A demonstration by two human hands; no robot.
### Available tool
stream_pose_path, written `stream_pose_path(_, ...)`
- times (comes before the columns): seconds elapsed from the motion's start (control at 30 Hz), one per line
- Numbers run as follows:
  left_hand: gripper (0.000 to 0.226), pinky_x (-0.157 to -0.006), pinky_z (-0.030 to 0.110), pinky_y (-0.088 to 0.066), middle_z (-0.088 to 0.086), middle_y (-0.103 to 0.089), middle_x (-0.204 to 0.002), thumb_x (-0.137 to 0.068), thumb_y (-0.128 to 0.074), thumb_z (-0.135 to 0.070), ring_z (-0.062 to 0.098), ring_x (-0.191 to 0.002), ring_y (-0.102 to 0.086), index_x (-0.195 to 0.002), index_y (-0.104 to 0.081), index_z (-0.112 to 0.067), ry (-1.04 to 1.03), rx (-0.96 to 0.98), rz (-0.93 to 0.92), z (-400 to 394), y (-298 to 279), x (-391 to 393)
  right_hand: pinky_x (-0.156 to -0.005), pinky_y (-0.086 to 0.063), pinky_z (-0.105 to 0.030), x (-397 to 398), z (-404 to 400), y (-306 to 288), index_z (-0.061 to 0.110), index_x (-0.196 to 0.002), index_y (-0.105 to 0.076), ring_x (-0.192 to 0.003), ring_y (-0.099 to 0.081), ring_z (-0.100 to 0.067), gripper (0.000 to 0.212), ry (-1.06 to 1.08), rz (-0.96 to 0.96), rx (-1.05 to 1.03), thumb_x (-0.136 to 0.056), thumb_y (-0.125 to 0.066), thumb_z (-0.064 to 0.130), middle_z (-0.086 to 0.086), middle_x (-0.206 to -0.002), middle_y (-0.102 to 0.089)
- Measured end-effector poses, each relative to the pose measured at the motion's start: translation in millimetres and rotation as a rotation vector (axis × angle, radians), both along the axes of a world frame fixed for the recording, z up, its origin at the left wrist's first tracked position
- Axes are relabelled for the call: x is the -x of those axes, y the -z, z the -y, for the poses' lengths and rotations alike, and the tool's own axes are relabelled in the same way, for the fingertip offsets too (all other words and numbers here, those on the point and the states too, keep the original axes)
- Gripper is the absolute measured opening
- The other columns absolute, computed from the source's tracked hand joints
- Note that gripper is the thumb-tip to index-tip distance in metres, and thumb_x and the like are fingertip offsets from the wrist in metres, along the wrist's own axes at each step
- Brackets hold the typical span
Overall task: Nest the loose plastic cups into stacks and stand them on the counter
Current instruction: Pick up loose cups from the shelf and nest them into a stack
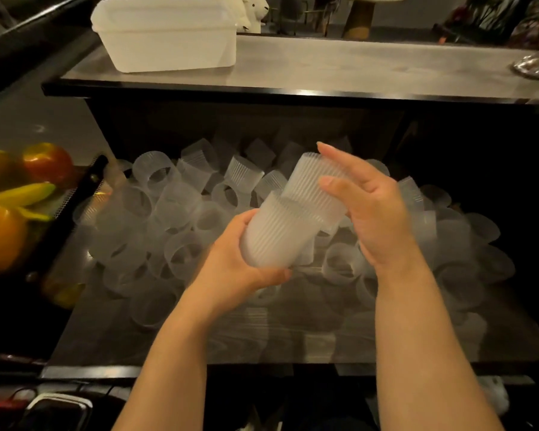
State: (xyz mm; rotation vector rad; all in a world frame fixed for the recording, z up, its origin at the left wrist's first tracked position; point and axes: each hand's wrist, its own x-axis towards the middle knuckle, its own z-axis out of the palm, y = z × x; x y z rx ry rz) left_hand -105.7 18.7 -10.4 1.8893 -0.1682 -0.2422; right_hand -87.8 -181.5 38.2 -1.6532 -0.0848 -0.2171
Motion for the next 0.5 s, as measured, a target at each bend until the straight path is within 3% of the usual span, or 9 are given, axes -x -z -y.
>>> stream_pose_path(0.17, 0.083, -0.064, 0.018, -0.055, -0.027, -0.054, -0.111, -0.063, -0.094, -0.029, -0.013, -0.096, -0.054, -0.117, -0.041, -0.063, 0.026, -0.035, 0.014, -1.4, -3.2, 4.6, -0.099, -0.049, -0.031, 4.7, -11.2, 2.5, 0.037, -0.119, -0.068, -0.116, -0.06, -0.003, 0.033, -0.007, 0.012, 0.031, -0.091, -0.065, 0.02, 0.013, -0.12, -0.068)
stream_pose_path(0.5, 0.08, -0.061, 0.015, -0.054, -0.02, -0.057, -0.112, -0.067, -0.092, -0.029, -0.011, -0.093, -0.057, -0.128, -0.045, -0.051, -0.006, 0.037, 0.046, 4.0, -2.2, 0.8, -0.1, -0.047, -0.027, -1.8, -15.6, 11.9, 0.039, -0.123, -0.065, -0.118, -0.057, 0.001, 0.032, -0.046, 0.007, 0.079, -0.093, -0.063, 0.026, 0.015, -0.122, -0.066)
